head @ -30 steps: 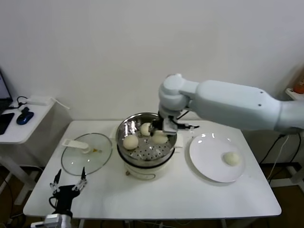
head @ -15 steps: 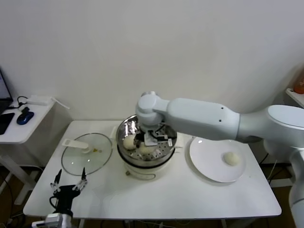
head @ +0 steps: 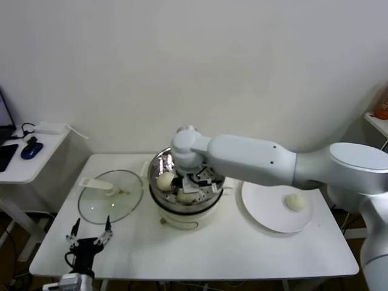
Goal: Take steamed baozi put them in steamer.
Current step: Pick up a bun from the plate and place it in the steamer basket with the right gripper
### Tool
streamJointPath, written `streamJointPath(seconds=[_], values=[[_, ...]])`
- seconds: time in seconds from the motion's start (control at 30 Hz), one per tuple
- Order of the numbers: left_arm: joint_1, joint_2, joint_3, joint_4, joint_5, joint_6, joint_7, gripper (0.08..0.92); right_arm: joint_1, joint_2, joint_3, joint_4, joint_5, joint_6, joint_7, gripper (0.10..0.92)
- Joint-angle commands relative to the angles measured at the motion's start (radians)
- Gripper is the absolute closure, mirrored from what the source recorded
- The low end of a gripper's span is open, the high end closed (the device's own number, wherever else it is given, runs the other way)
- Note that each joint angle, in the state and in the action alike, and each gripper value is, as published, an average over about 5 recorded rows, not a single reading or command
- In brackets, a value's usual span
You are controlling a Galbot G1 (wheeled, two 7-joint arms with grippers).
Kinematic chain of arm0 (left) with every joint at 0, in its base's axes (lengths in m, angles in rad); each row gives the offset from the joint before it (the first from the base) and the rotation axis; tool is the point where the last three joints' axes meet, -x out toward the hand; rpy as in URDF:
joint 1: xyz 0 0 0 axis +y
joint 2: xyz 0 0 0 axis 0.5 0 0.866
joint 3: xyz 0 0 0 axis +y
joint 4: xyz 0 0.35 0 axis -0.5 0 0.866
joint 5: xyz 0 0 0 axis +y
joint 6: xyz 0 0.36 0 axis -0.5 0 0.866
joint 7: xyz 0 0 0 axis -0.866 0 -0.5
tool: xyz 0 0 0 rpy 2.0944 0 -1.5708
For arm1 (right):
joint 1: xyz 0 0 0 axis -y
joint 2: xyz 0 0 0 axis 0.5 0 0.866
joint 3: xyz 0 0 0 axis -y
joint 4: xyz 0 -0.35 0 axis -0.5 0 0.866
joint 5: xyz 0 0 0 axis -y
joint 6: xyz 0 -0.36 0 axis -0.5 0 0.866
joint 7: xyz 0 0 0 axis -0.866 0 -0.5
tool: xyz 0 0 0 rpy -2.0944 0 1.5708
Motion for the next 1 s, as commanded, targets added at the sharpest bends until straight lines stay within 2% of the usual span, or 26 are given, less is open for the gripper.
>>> streamJointPath(seconds=[0.03, 0.33, 0.6, 1.0], values=[[-0.003, -0.001, 0.002, 0.006, 0.001, 0.0, 0.0, 0.177, -0.017, 0.011, 0.003, -0.008, -0.013, 0.01, 0.003, 0.355], [-0.007, -0.003, 0.002, 0.005, 0.002, 0.001, 0.0, 0.177, -0.023, 0.008, -0.004, -0.04, 0.013, 0.026, 0.019, 0.352], [-0.005, -0.004, 0.003, 0.007, 0.002, 0.0, 0.0, 0.177, -0.018, 0.006, 0.004, -0.041, 0.03, 0.051, 0.022, 0.213], [-0.004, -0.003, 0.003, 0.002, 0.002, 0.001, 0.0, 0.177, 0.088, -0.028, 0.014, -0.029, 0.129, 0.069, 0.003, 0.202]])
